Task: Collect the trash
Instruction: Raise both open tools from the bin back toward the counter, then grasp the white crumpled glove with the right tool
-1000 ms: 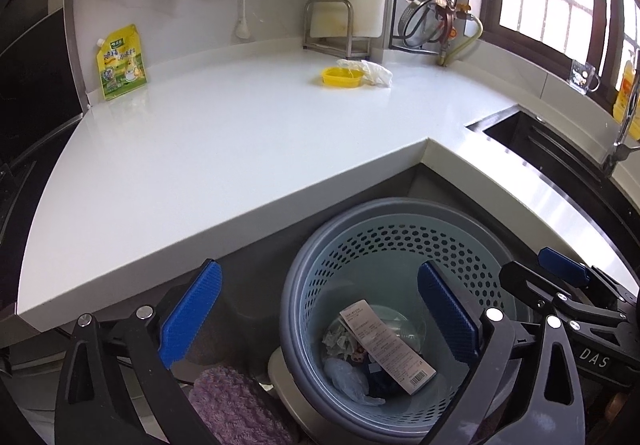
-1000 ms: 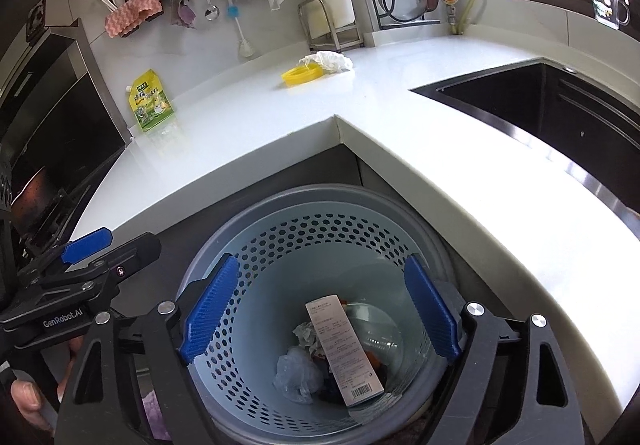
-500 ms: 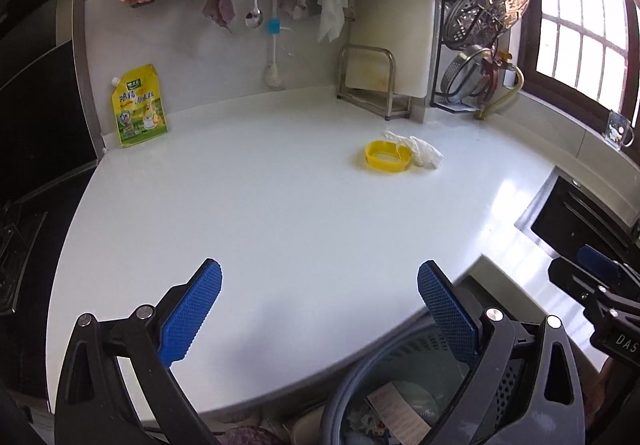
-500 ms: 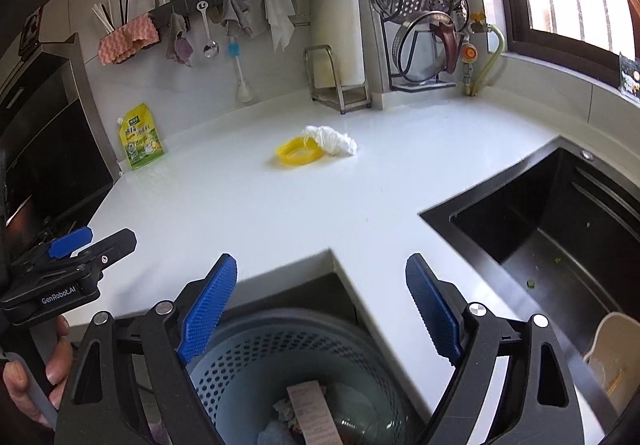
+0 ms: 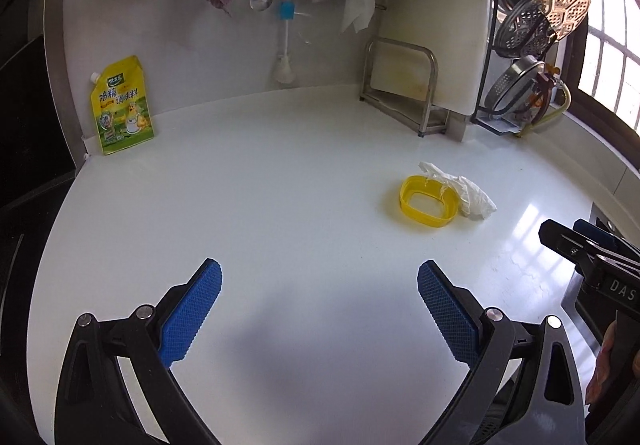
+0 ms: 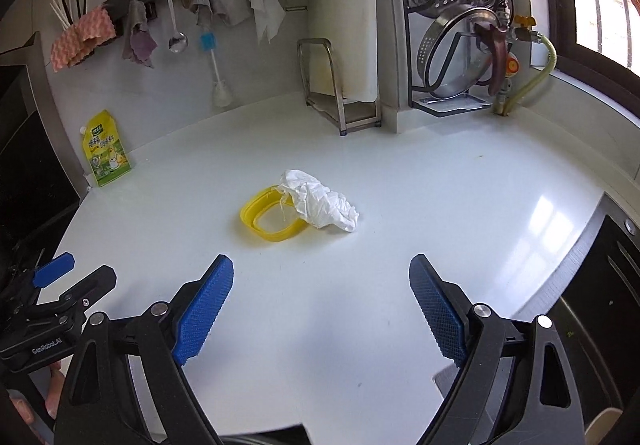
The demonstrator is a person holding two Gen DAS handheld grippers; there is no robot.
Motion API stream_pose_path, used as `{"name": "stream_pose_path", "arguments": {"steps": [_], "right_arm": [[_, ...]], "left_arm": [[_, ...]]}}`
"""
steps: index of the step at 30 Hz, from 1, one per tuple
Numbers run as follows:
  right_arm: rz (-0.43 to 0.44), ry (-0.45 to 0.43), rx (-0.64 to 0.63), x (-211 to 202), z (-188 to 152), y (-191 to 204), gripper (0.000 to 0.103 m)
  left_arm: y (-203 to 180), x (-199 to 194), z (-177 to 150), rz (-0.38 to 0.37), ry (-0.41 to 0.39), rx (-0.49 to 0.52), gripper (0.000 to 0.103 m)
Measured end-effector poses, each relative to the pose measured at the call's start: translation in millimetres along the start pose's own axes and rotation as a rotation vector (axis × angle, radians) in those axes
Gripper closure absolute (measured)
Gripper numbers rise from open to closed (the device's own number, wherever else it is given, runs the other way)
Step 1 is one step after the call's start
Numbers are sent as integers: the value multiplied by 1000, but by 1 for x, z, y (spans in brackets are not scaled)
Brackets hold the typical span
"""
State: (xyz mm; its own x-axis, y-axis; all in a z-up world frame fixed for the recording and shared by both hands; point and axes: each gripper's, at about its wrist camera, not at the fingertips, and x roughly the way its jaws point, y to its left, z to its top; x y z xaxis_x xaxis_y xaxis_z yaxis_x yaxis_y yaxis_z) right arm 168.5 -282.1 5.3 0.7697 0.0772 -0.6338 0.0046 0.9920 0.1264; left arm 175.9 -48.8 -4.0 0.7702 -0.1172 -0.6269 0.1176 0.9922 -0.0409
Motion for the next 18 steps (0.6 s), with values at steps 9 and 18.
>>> {"name": "stream_pose_path", "arguments": {"steps": [9,18], "right_arm": [[-26,71,-15,71,30,0,17],[-41,118,22,115,40,-5,18]], "left_arm": [[-11,41,18,10,31,17,6],[-13,56,18,2,50,27,6]]}}
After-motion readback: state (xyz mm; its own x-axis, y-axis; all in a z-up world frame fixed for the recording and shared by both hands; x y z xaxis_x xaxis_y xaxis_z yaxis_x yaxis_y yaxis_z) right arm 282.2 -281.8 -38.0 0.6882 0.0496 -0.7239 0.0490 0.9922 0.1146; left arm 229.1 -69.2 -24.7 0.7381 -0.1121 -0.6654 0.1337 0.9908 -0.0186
